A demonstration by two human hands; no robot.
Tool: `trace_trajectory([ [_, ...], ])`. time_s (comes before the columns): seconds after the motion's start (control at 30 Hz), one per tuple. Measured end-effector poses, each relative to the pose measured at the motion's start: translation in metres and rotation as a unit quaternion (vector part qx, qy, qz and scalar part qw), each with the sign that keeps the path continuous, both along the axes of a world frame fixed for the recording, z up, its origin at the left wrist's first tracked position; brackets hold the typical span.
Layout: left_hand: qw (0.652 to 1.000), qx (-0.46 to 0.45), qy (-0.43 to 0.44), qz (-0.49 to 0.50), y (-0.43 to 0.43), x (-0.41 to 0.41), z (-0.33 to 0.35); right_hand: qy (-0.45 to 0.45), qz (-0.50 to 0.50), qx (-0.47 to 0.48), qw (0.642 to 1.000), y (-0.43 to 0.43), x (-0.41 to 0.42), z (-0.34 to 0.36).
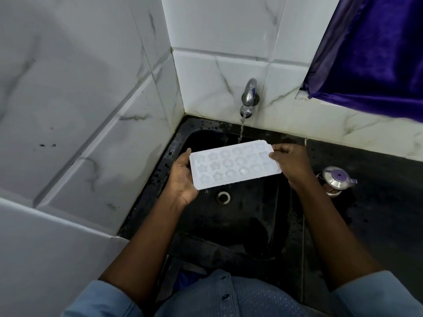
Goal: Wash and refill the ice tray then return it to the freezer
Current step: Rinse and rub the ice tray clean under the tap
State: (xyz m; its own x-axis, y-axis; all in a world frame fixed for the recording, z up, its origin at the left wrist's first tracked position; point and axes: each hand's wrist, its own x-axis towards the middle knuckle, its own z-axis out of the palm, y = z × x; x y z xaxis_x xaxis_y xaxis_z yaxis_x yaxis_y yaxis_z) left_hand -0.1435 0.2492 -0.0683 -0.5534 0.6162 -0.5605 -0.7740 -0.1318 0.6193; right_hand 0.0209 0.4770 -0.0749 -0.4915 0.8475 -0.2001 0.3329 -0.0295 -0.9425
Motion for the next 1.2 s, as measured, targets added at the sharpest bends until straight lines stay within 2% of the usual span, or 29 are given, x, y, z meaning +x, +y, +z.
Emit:
trace_trajectory([
  [0.23,0.999,-0.036,-0.004,-0.024,-0.015,0.014,-0.014,-0.036,0.033,0.037,0.998,-0.013,0.005,-0.007],
  [0.33,0.998,-0.06,0.006,-0.014,-0.015,0.018,-0.017,-0.085,0.048,0.133,0.986,-0.02,0.003,-0.006],
  [0.43,0.997,-0.072,0.007,0.02,-0.013,0.021,-0.019,-0.201,0.131,0.28,0.93,-0.037,-0.006,-0.007],
  [0.53,0.996,-0.084,0.004,0.033,-0.013,0.019,-0.022,-0.302,0.211,0.347,0.863,-0.061,-0.013,-0.021],
  [0.6,0.994,-0.102,-0.004,0.047,-0.016,0.017,-0.024,-0.333,0.235,0.371,0.834,-0.078,-0.015,-0.029],
  [0.8,0.988,-0.141,-0.01,0.059,-0.021,0.018,-0.03,-0.318,0.328,0.413,0.788,-0.115,-0.025,-0.033],
  [0.93,0.992,-0.119,-0.015,0.048,-0.02,0.016,-0.034,-0.251,0.428,0.408,0.767,-0.137,-0.035,-0.023],
  [1.03,0.992,-0.111,-0.035,0.053,-0.019,0.019,-0.031,-0.208,0.492,0.443,0.72,-0.151,-0.037,-0.023],
  [1.1,0.993,-0.094,-0.051,0.04,-0.021,0.019,-0.031,-0.189,0.504,0.467,0.702,-0.156,-0.037,-0.026],
  [1.2,0.995,-0.07,-0.049,0.048,-0.023,0.018,-0.03,-0.206,0.474,0.49,0.702,-0.149,-0.035,-0.025],
])
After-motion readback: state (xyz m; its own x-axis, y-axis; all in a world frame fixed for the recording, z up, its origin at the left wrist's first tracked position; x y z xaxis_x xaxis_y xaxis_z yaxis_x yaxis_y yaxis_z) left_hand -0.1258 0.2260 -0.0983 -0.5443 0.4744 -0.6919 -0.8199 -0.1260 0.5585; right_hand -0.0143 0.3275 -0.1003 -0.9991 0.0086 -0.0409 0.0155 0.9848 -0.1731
